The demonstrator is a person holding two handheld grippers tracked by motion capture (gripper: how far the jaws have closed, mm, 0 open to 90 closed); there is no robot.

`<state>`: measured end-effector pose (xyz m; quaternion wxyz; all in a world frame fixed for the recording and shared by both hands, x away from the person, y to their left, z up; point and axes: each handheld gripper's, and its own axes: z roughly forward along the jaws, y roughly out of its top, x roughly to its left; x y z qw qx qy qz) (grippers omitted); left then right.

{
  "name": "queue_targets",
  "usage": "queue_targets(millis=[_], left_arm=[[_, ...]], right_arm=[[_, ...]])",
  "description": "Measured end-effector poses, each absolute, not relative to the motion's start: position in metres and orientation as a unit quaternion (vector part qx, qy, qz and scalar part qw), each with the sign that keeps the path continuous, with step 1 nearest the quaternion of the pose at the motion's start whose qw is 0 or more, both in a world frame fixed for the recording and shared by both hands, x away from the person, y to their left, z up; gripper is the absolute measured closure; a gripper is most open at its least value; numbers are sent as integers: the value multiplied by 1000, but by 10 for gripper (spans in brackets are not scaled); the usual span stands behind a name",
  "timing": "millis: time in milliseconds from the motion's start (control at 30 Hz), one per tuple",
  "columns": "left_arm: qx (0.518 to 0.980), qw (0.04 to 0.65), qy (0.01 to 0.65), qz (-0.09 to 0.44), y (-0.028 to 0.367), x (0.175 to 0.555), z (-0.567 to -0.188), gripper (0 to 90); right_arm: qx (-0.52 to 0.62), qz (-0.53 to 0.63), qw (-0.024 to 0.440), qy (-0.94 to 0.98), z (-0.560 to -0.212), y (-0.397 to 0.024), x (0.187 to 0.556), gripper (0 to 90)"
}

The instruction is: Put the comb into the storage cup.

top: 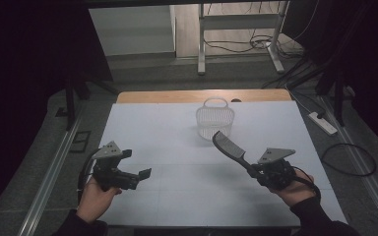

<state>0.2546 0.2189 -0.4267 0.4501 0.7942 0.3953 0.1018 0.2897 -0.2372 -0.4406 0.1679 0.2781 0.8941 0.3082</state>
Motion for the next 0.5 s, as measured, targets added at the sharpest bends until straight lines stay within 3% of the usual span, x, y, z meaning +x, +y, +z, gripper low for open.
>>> queue_targets(millis=[500], left_arm=[[794, 467, 379, 89, 200, 283, -409, 0]], right_arm=[[271, 329, 196, 883, -432, -236, 287, 726]])
